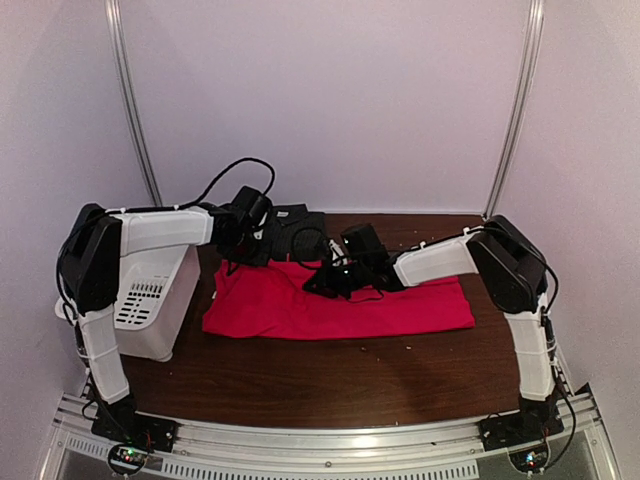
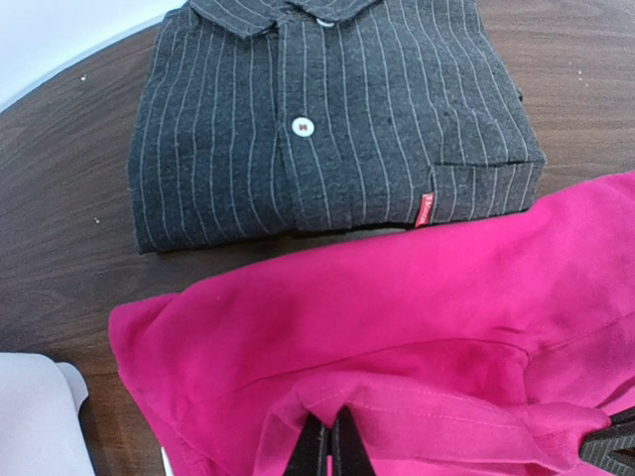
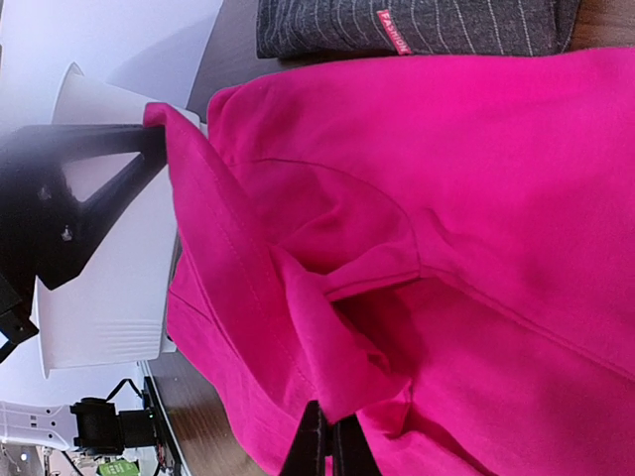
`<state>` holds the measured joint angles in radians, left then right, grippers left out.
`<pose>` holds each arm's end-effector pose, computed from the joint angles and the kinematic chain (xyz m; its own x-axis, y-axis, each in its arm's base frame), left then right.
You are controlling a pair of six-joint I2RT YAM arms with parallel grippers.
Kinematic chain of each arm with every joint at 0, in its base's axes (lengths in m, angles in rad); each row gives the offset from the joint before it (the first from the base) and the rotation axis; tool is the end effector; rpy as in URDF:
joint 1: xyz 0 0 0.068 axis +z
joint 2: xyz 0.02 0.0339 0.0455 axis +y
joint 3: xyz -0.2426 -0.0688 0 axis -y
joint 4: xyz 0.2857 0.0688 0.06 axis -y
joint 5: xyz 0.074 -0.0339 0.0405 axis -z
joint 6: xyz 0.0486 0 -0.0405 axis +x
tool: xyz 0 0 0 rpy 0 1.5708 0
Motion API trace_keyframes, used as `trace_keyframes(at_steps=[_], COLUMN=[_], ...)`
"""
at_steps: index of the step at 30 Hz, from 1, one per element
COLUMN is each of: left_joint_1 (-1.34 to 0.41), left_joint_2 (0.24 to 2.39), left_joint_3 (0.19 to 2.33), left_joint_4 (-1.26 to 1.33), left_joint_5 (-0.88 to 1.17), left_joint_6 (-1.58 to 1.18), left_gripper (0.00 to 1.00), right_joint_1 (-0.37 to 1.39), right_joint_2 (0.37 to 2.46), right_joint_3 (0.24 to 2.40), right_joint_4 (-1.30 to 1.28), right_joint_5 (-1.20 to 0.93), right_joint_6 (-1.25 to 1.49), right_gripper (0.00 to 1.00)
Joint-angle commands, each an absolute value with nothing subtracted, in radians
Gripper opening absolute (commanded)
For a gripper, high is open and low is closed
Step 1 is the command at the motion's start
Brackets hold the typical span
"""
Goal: Fold and stack the mixed laundry pile
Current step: Smooth out the rectangle-folded T-shirt at the center of the board.
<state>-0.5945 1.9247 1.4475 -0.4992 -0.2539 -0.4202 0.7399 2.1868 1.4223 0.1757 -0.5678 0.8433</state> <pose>0.3823 -0.2437 0.1629 -0.8003 0.0644 -0.5962 0.1086 0.9933 -0.0385 0.3542 0.3588 0.0932 -0.9439 -0.0092 -0.3300 -0.2913 0.4932 0.8197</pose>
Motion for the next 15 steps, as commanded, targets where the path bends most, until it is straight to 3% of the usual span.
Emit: trace_keyframes(at_steps=[1, 11, 12, 15], left_joint_1=[-0.588, -0.577, -0.577, -0.577], left_joint_2=[1.981, 2.003, 1.988, 1.926], left_joint_3=[1.495, 1.473, 1.462, 1.419], left_joint_4=[-0.46, -0.417, -0.413, -0.399], left_joint_5=[-0.224, -0.172, -0.171, -0.173], left_joint_6=[-0.398, -0.437, -0.445, -0.471], left_gripper=[0.0, 0.0, 0.0, 0.0], right_joint_1=[0.729, 0.697, 0.694, 0.689], right_joint_2=[2.212, 2.233, 2.231, 2.203], right_joint_3=[1.428, 1.405, 1.399, 1.38], right_joint_4=[0.184, 0.168, 0.173, 0.181], right_joint_5=[-0.542, -0.484, -0.485, -0.484], right_joint_6=[0.856, 0.874, 0.876, 0.874], right_gripper=[0.0, 0.0, 0.02, 0.25])
